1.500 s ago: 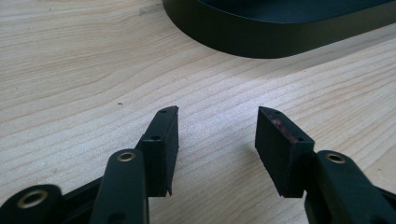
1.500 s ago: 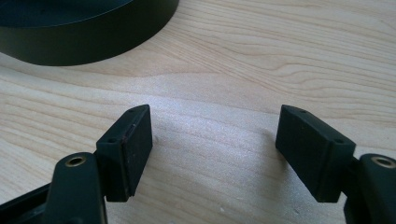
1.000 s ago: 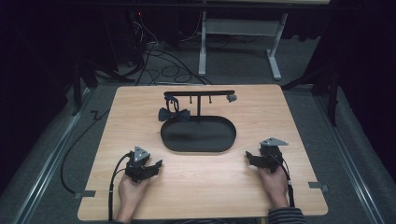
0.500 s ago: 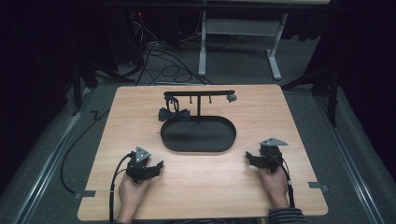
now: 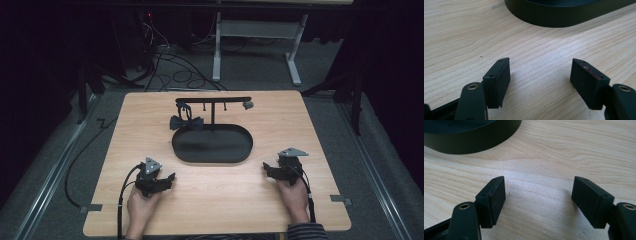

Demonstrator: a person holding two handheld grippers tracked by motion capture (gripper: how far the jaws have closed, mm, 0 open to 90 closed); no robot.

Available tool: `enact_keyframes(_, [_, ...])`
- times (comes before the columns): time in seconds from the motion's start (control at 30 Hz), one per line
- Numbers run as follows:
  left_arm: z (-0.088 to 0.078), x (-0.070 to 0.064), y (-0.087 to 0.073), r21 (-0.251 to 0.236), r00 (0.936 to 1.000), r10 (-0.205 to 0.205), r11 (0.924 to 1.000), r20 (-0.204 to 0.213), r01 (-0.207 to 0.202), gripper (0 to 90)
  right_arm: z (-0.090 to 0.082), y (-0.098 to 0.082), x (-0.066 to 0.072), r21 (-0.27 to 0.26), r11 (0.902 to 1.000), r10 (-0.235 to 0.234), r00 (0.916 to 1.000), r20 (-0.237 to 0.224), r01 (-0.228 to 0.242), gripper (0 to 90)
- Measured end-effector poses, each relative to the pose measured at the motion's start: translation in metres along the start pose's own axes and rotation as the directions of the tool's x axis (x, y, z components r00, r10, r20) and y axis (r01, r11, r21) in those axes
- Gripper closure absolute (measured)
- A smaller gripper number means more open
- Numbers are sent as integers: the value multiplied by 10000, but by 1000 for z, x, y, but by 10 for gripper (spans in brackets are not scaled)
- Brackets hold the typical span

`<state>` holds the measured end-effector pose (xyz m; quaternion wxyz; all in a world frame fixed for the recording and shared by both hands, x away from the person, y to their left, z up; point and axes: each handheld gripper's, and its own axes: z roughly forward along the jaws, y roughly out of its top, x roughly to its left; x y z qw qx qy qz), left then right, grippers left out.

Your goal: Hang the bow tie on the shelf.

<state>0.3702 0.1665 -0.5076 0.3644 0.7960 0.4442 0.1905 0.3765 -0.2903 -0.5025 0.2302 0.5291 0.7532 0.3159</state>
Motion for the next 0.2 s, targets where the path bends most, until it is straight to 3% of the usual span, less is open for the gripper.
enact_keyframes(0.2, [0,0,0,0,10000,0,10000,1,0,329,0,0,0,-7,10000,-30,10000,-13,30,285])
